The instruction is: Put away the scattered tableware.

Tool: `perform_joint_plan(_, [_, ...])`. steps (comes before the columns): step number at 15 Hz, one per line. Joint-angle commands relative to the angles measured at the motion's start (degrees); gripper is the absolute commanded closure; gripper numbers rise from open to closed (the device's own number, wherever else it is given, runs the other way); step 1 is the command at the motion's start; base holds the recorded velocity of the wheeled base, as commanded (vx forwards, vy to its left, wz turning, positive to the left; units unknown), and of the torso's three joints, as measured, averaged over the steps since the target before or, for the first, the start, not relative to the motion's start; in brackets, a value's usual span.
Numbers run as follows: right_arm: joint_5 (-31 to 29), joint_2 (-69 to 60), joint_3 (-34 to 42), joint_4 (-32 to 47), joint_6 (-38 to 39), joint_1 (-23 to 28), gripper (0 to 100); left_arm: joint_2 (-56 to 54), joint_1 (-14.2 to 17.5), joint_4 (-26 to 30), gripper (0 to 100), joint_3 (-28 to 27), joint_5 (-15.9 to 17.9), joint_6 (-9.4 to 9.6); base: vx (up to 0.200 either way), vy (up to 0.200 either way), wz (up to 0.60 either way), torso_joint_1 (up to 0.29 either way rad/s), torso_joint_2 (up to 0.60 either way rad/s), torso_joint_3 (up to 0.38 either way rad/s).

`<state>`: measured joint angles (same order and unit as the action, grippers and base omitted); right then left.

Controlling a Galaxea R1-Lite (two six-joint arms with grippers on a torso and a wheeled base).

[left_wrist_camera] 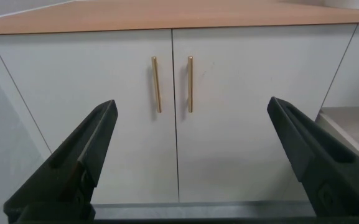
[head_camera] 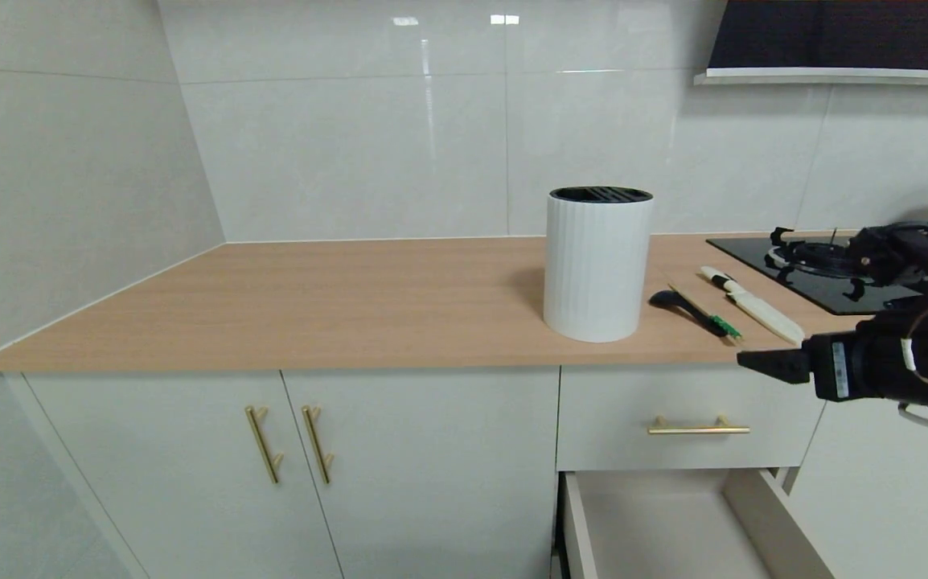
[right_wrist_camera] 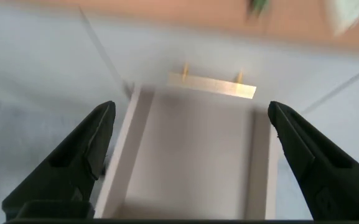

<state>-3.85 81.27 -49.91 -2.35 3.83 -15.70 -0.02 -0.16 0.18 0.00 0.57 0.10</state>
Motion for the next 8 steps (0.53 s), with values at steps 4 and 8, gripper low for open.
perform_joint_plan(4, [2.71, 18.39, -18.38, 2.26, -1.72, 5.15, 0, 0.02, -0.02, -0.01, 0, 0.0, 0.04, -0.01, 0.0, 0.0, 0.0, 0.0, 0.0, 0.0])
perform_joint_plan(8, [2.8, 24.72, -20.76, 1.91, -3.74, 10.16, 0, 0.02, -0.02, -0.01, 0, 0.0, 0.04, -0.01, 0.0, 0.0, 0.0, 0.0, 0.0, 0.0])
